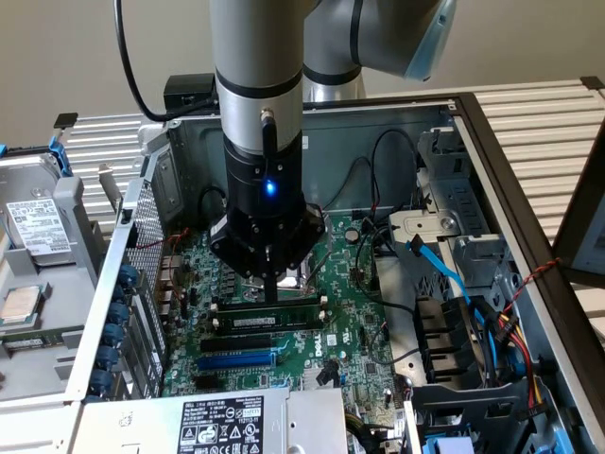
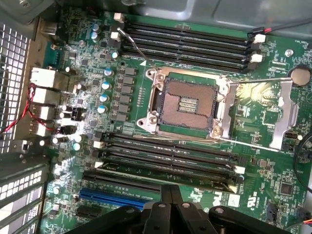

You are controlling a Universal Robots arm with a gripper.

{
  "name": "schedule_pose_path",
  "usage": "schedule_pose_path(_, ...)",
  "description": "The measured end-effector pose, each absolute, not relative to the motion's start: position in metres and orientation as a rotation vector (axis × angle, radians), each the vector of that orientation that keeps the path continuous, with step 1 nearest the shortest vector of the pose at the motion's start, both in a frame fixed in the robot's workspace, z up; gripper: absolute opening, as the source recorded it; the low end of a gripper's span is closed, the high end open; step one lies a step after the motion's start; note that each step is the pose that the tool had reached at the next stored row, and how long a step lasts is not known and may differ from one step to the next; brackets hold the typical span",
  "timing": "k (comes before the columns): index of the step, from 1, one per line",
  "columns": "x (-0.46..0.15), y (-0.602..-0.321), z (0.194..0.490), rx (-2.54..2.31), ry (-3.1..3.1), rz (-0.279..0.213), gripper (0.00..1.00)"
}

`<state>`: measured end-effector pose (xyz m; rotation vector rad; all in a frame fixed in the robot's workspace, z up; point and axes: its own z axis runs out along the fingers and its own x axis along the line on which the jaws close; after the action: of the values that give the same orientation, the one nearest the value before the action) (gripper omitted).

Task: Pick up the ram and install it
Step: 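Press down the ram until it locks into place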

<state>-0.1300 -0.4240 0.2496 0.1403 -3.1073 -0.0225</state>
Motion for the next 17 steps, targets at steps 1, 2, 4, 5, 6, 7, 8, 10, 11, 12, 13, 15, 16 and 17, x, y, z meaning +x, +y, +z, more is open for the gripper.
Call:
schedule_pose_path(1,-0.1300,-0.4240,0.2496,0.115,-3.109,-0.023,0.10)
schedule_pose_path(2,-0.1300,-0.4240,0.2496,0.090,-3.109,-0.023,0.10)
schedule_pose_path(4,-0.1300,-0.4240,0.2496,0.039,-3.111,-0.024,0.10)
schedule_pose_path(5,-0.1300,-0.4240,0.2496,0.013,-3.111,-0.024,0.10)
schedule_pose_path(6,-0.1300,-0.4240,0.2496,-0.015,-3.111,-0.025,0.10)
schedule_pose_path(7,-0.1300,-0.4240,0.2496,-0.040,-3.111,-0.025,0.10)
schedule_pose_path(8,-0.1300,-0.4240,0.2496,-0.067,-3.111,-0.026,0.10)
schedule_pose_path(10,-0.1300,-0.4241,0.2496,-0.119,-3.110,-0.026,0.10)
schedule_pose_path(11,-0.1300,-0.4240,0.2496,-0.144,-3.109,-0.027,0.10)
schedule_pose_path(12,-0.1300,-0.4241,0.2496,-0.170,-3.107,-0.027,0.10)
schedule_pose_path(13,-0.1300,-0.4240,0.2496,-0.198,-3.106,-0.028,0.10)
schedule_pose_path(15,-0.1300,-0.4241,0.2496,-0.249,-3.102,-0.028,0.10)
schedule_pose_path(16,-0.1300,-0.4241,0.2496,-0.274,-3.101,-0.029,0.10)
schedule_pose_path(17,-0.1300,-0.4241,0.2496,-0.290,-3.099,-0.030,0.10)
